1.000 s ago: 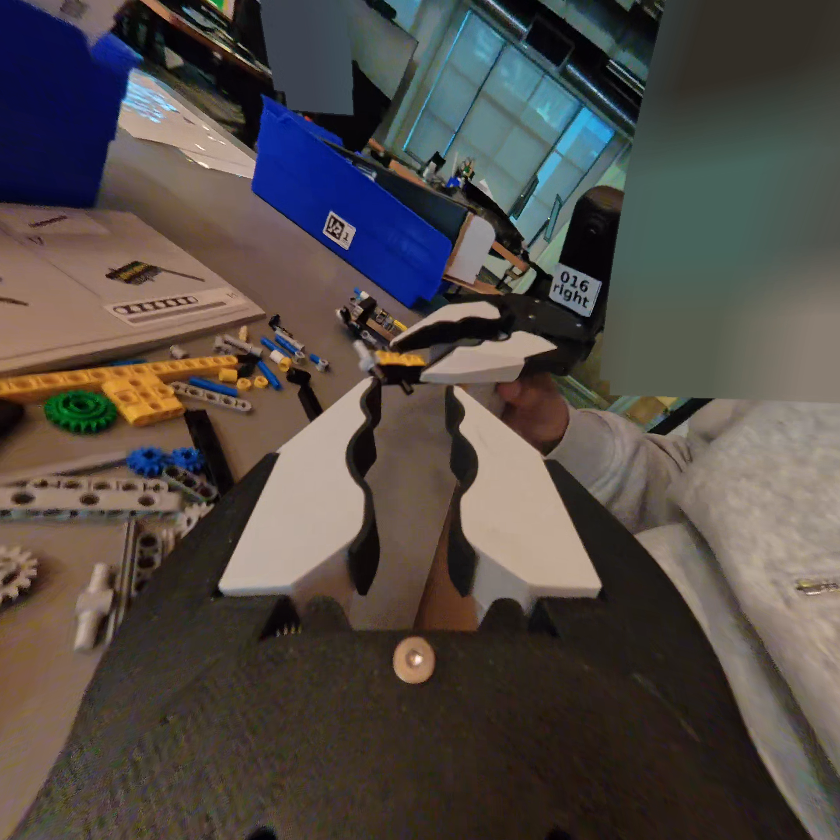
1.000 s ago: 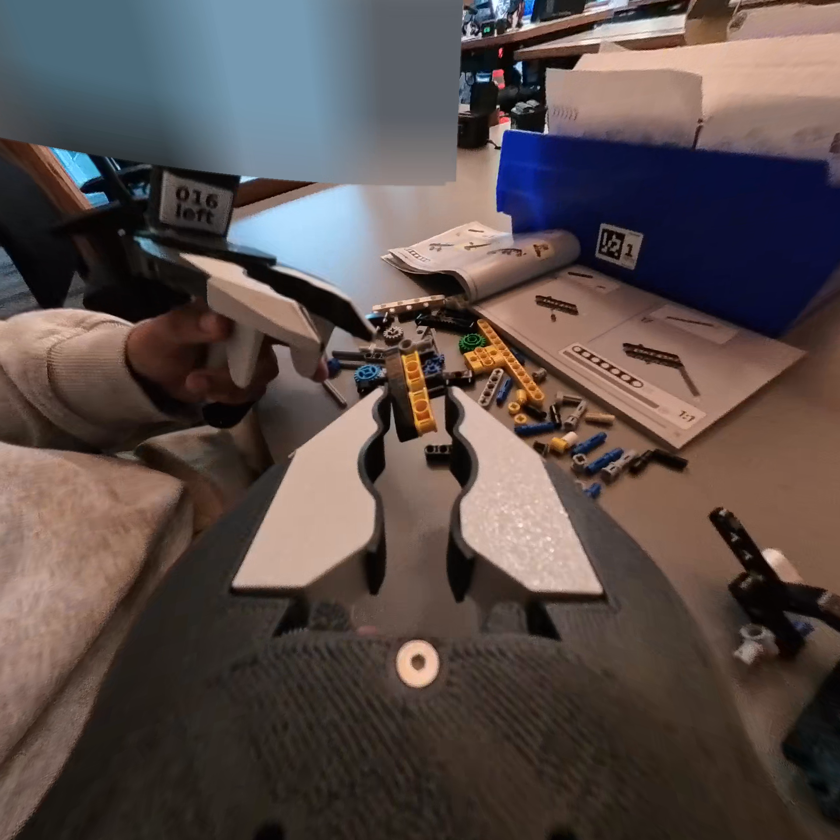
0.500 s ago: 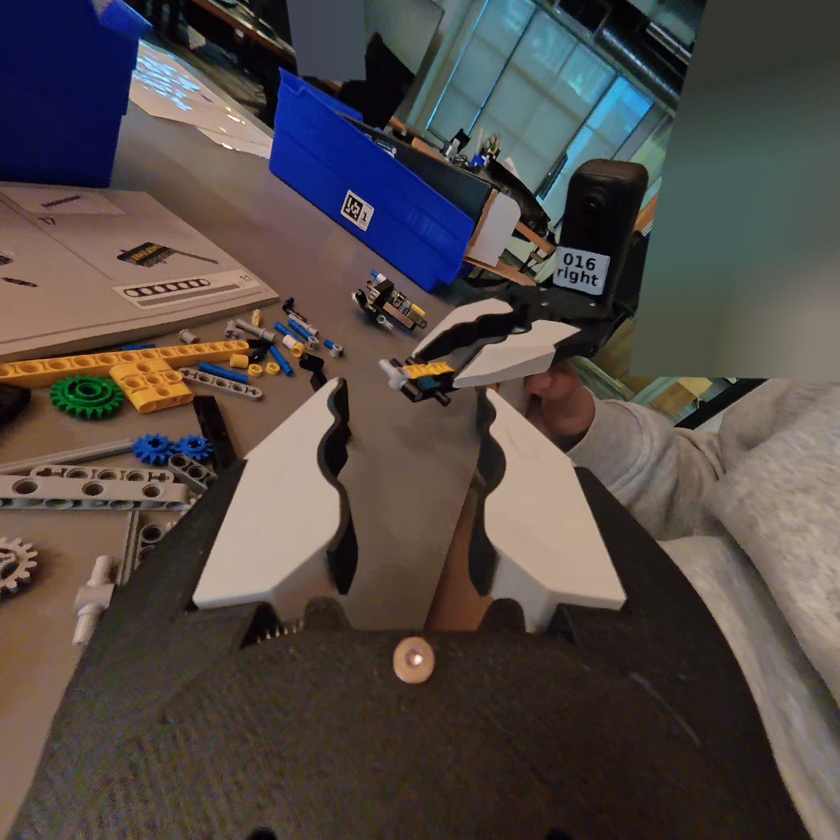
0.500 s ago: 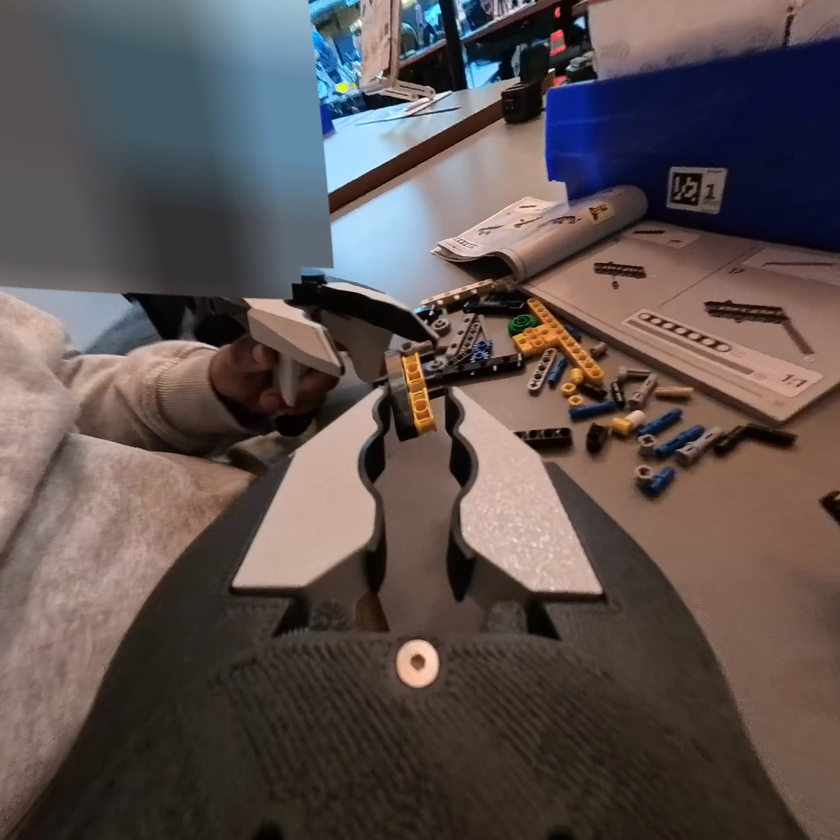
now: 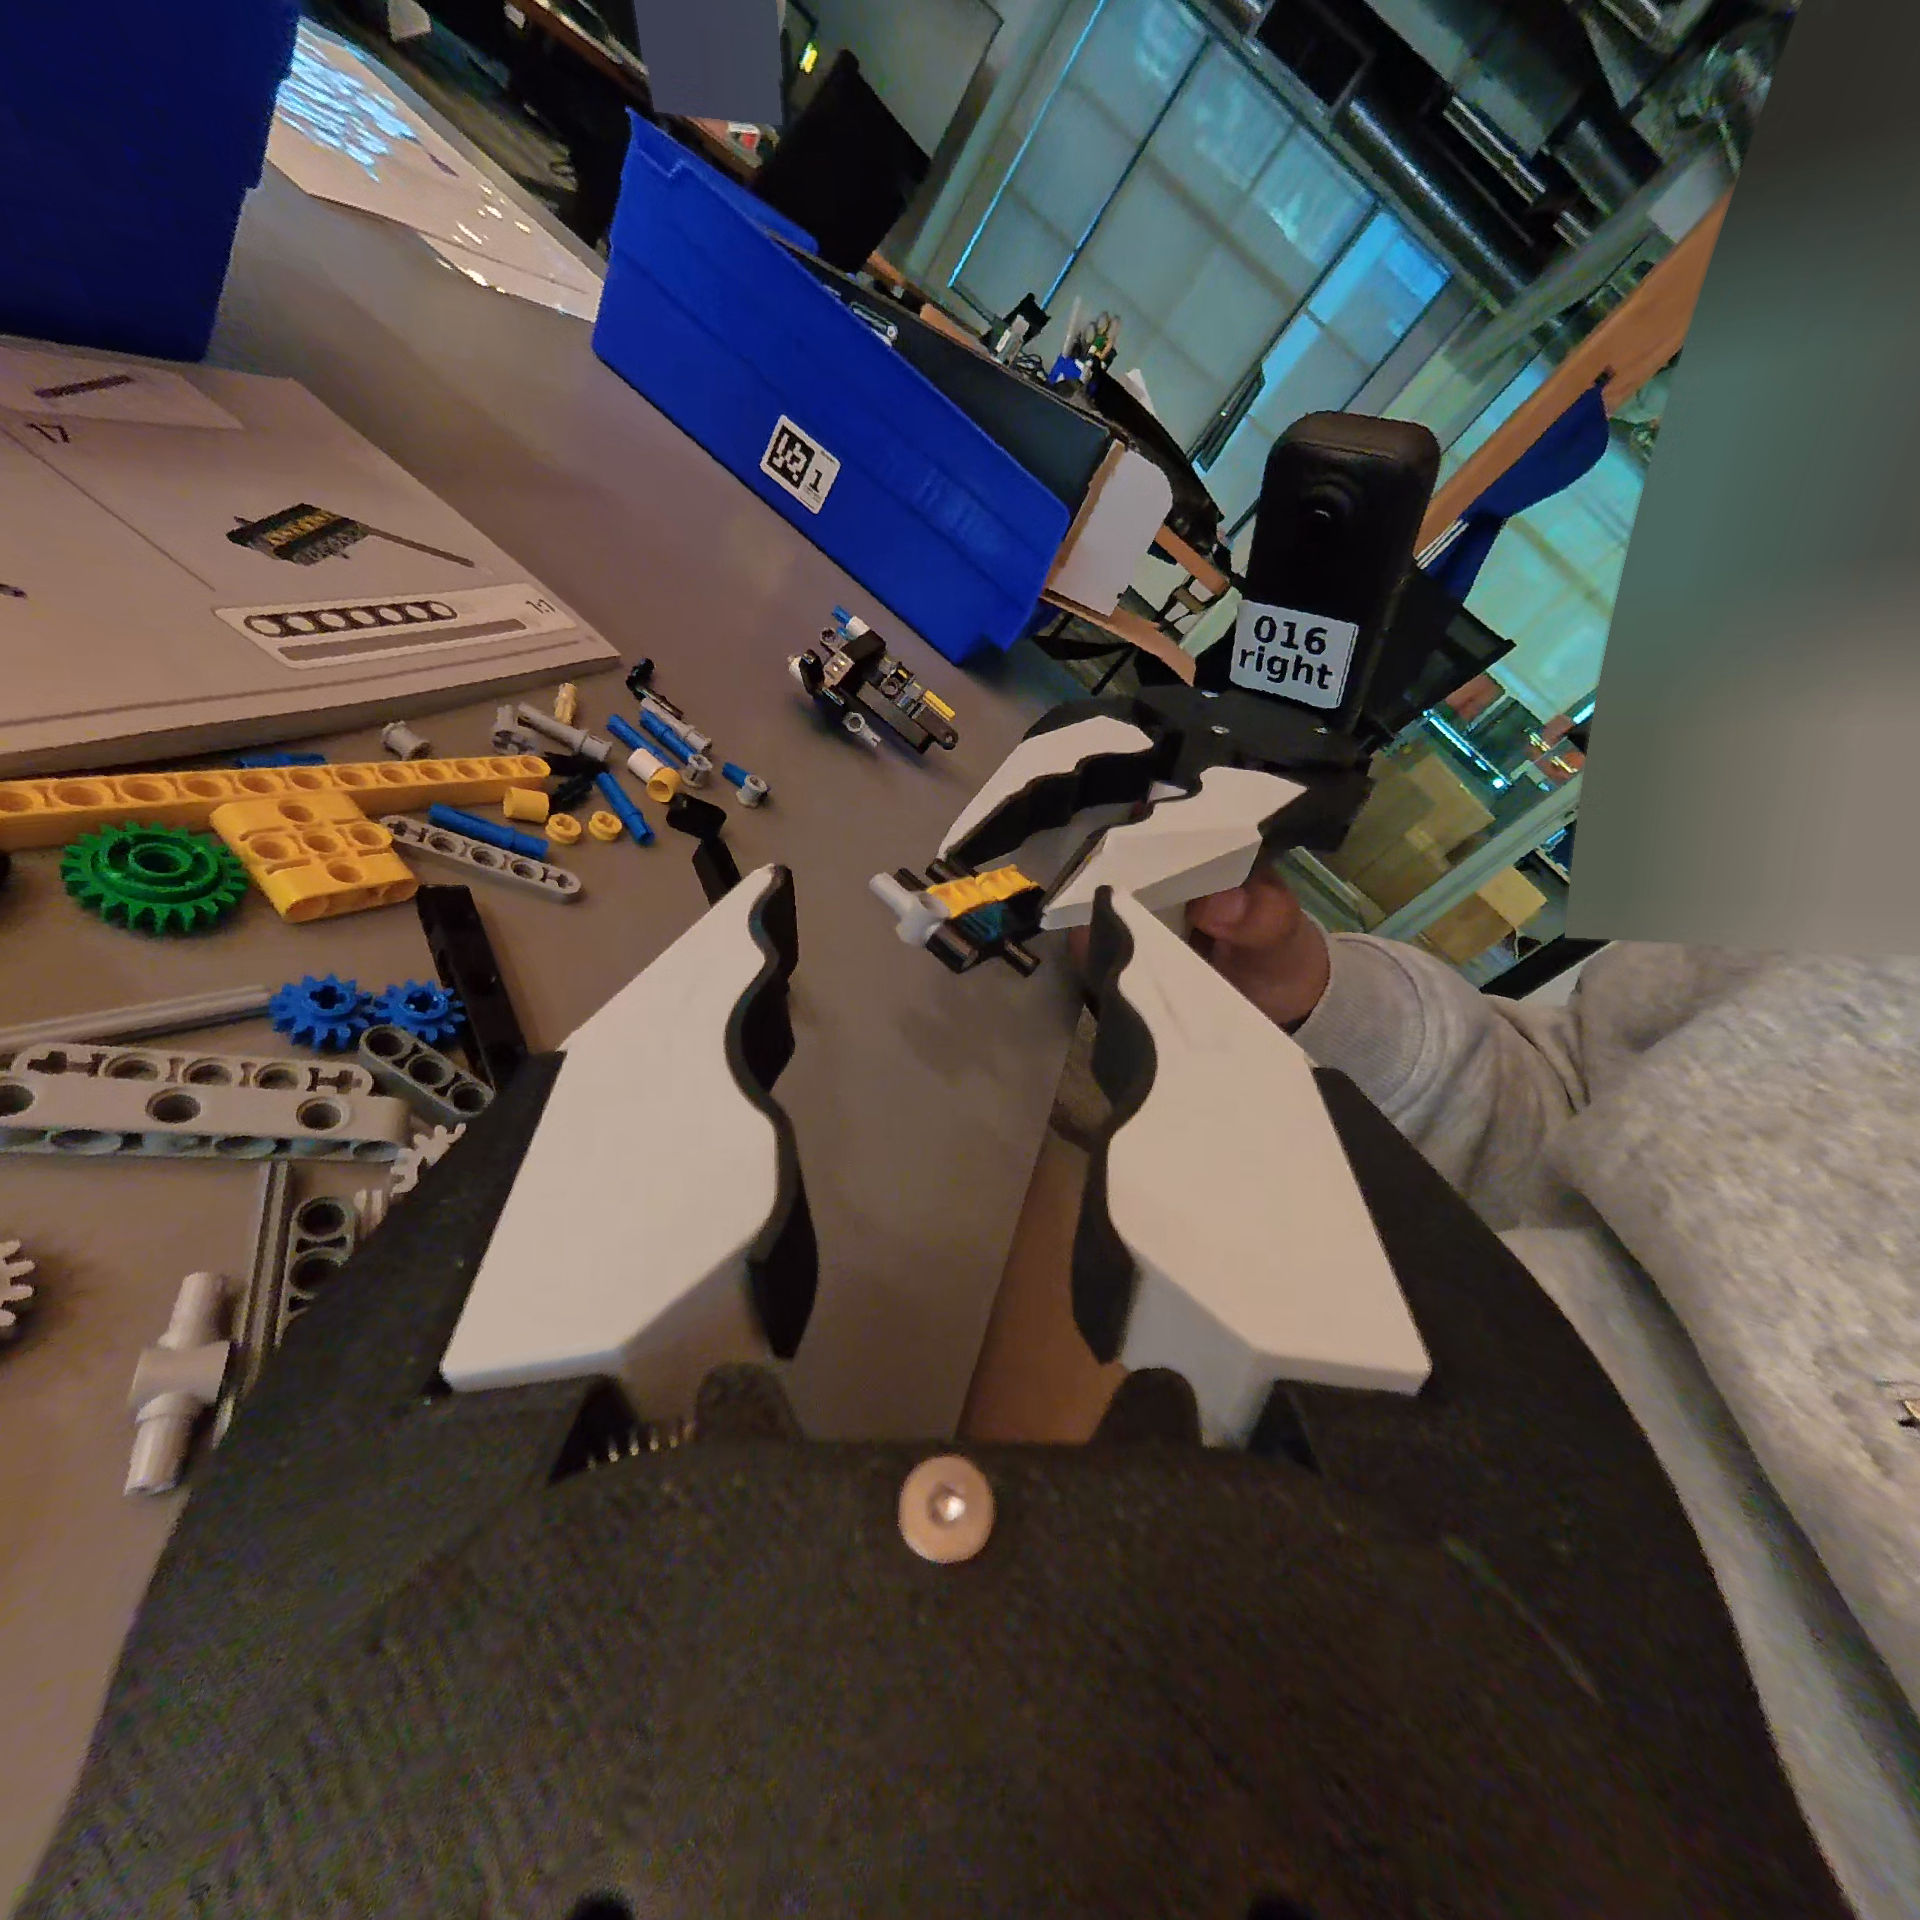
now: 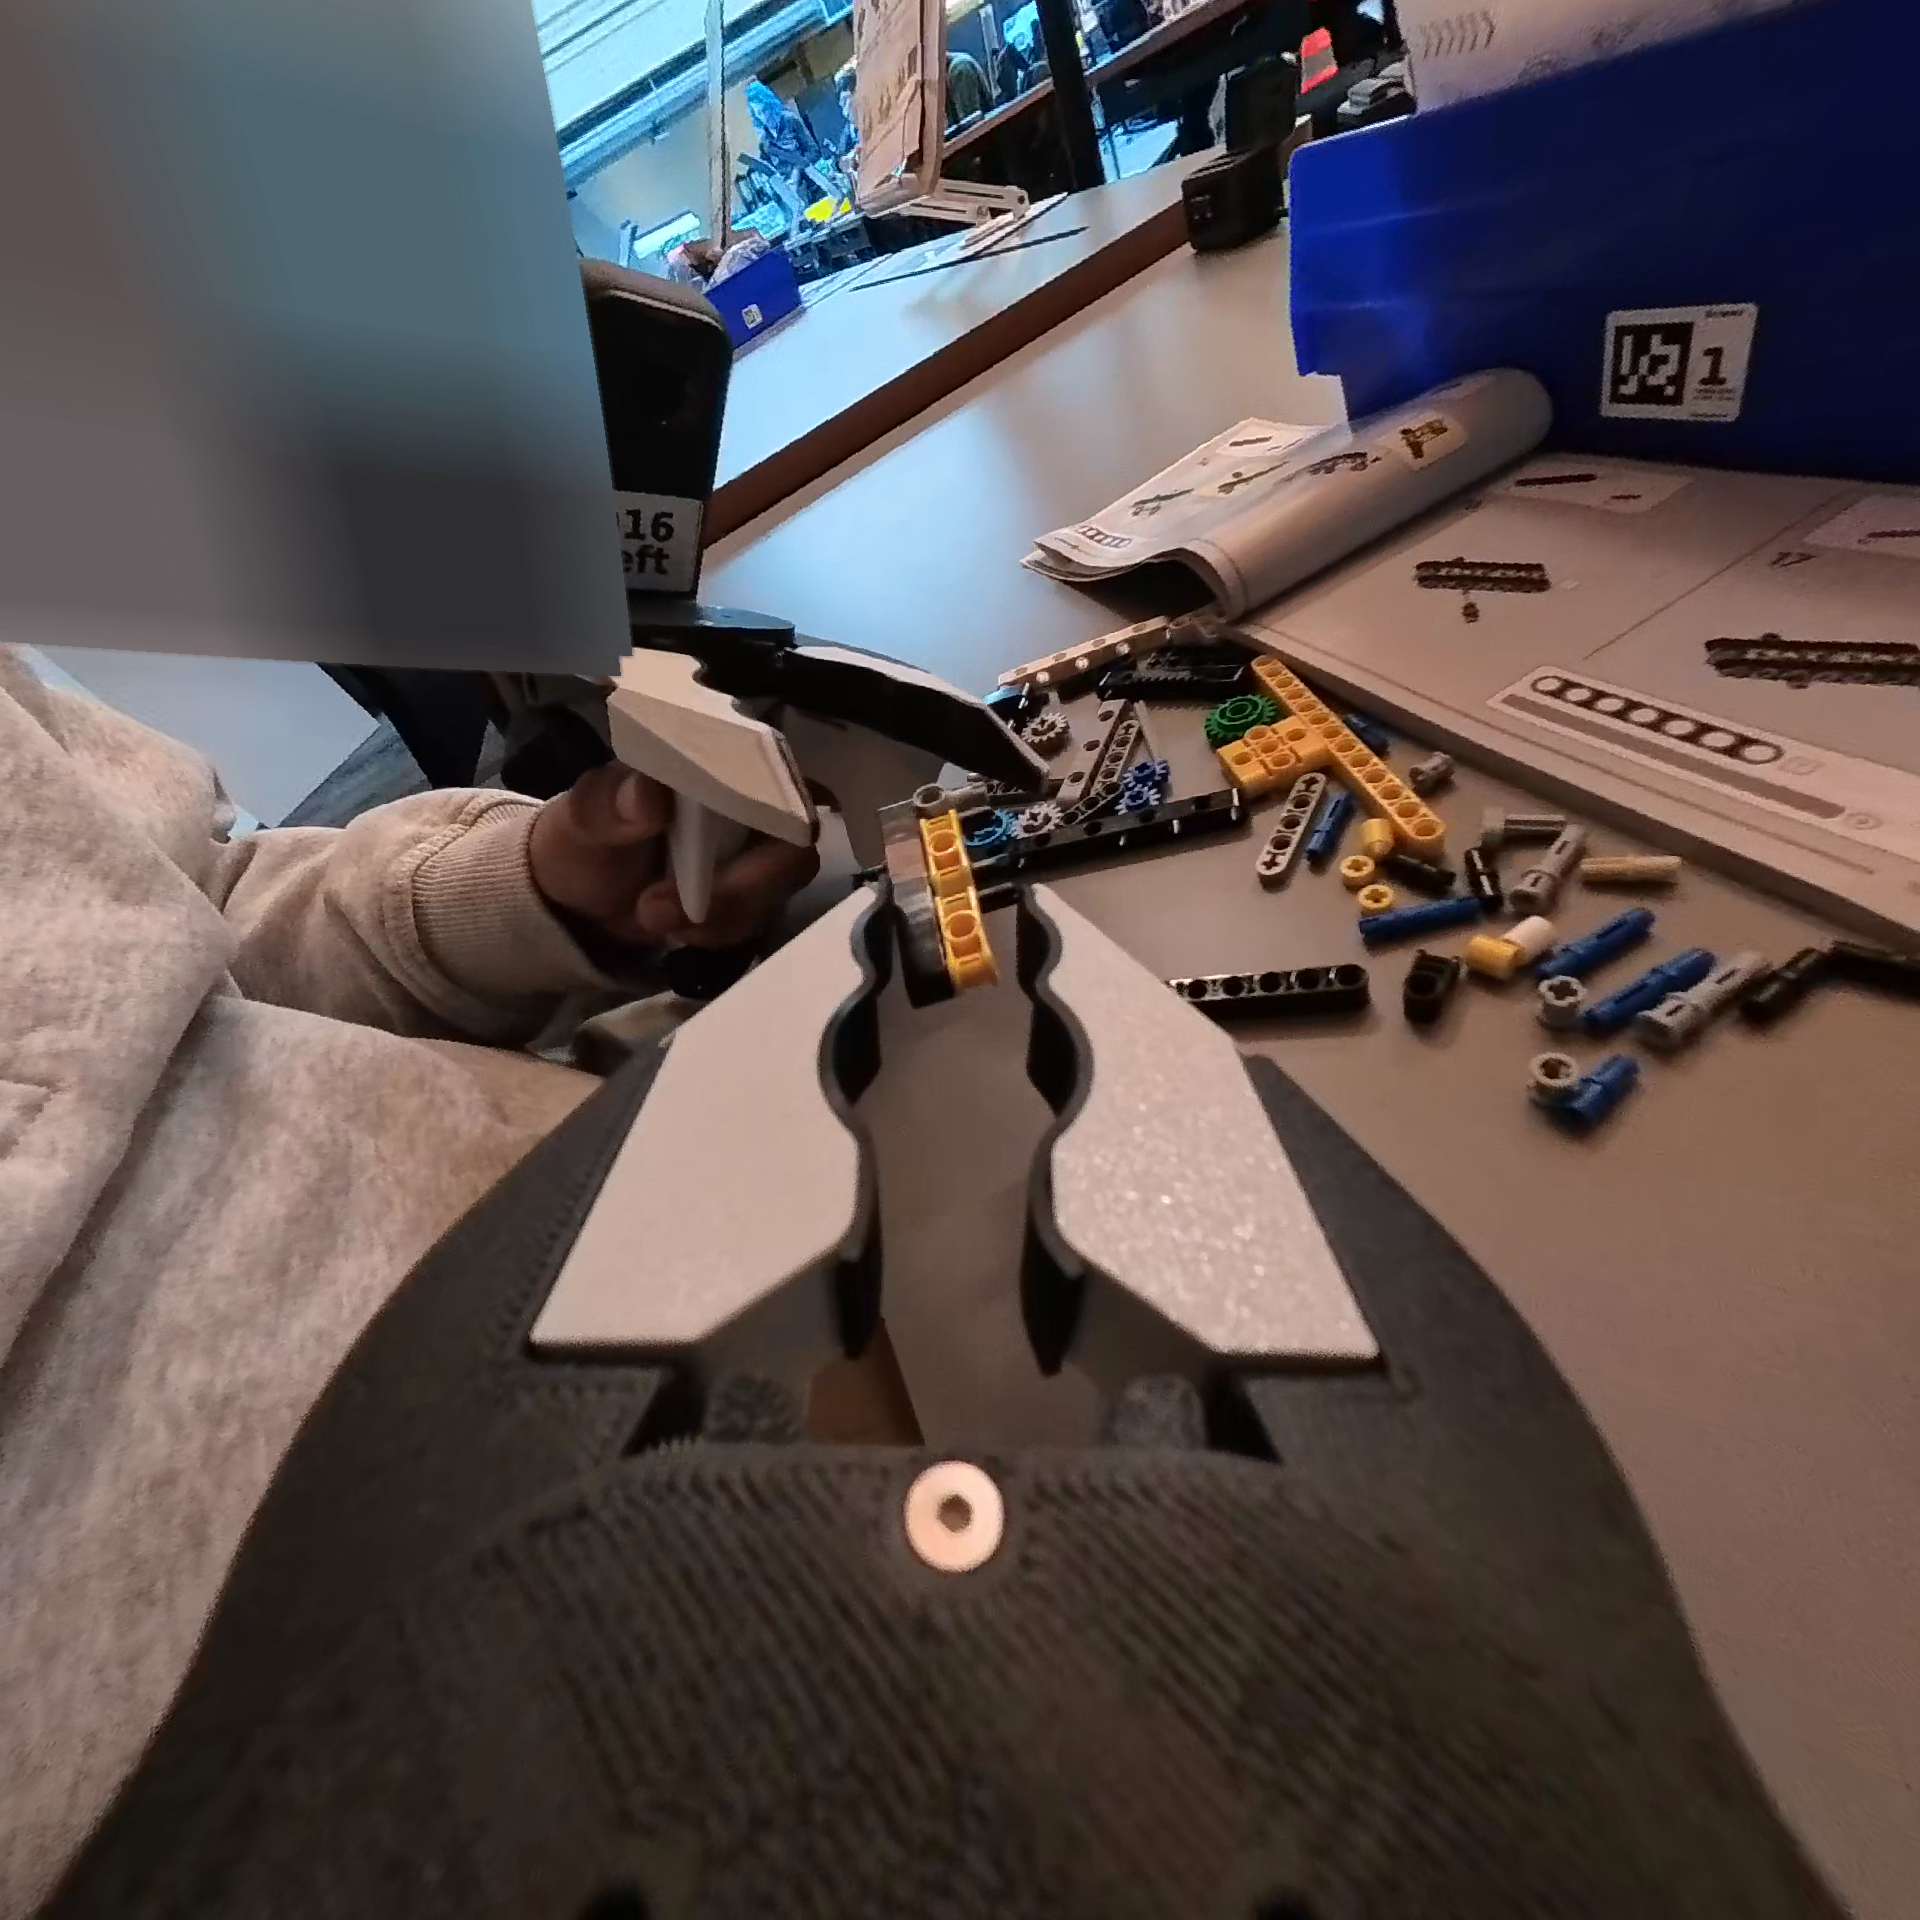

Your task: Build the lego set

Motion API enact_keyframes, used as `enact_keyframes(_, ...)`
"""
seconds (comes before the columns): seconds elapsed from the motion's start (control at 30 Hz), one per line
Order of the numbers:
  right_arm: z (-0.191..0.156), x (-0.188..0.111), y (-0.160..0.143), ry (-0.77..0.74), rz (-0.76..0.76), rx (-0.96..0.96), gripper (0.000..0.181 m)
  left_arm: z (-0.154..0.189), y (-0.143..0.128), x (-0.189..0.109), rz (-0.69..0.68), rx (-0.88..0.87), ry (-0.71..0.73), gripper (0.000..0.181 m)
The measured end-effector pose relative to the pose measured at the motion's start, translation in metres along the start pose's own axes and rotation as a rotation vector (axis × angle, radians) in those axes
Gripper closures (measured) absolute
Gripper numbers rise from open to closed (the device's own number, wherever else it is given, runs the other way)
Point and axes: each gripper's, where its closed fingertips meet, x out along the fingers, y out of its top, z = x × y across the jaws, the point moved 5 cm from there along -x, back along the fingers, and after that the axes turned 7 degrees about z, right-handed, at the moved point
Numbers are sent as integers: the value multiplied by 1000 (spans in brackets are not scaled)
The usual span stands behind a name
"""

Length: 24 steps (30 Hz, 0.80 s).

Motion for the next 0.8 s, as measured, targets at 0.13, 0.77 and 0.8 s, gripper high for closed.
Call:
enact_keyframes(0.13,2,0,0,1,6,30,161,0,0,0,-1,-6,-3,126)
enact_keyframes(0.77,6,-2,3,24,38,95,160,0,-4,3,-41,5,-7,141)
enact_keyframes(0.8,5,-2,3,26,37,95,160,1,-4,3,-42,10,-6,144)
